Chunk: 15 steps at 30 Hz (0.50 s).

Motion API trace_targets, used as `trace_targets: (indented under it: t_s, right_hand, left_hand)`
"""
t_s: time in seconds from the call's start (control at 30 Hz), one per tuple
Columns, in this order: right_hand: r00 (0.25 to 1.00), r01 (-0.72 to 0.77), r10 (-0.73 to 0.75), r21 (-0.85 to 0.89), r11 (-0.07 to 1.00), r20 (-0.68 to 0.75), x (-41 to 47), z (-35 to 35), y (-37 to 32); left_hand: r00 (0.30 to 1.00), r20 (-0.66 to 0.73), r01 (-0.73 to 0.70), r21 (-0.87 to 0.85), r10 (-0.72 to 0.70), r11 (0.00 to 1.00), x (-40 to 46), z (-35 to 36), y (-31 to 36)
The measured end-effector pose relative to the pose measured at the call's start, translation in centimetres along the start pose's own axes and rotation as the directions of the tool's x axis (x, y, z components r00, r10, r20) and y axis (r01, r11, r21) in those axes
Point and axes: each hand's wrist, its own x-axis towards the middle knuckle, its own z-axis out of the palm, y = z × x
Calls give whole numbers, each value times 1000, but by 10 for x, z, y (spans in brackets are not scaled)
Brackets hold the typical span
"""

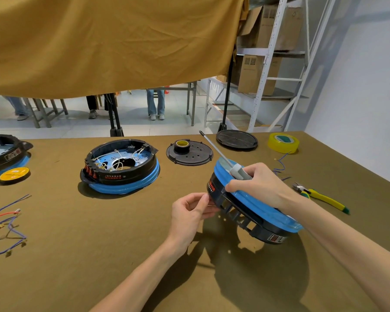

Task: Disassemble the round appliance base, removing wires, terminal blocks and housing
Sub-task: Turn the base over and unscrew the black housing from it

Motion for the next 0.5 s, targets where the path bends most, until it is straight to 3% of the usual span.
trace_targets:
  t_s: [0.2, 0.5]
  right_hand:
    - [1000, -5, 5, 5, 1000, 21, -2, -1, -1]
    - [1000, -17, 16, 29, 999, 25, -1, -2, -1]
  left_hand:
    - [994, 57, 99, -111, -93, 989, 3, -5, 3]
    - [1000, -28, -6, 45, 8, 999, 2, -3, 2]
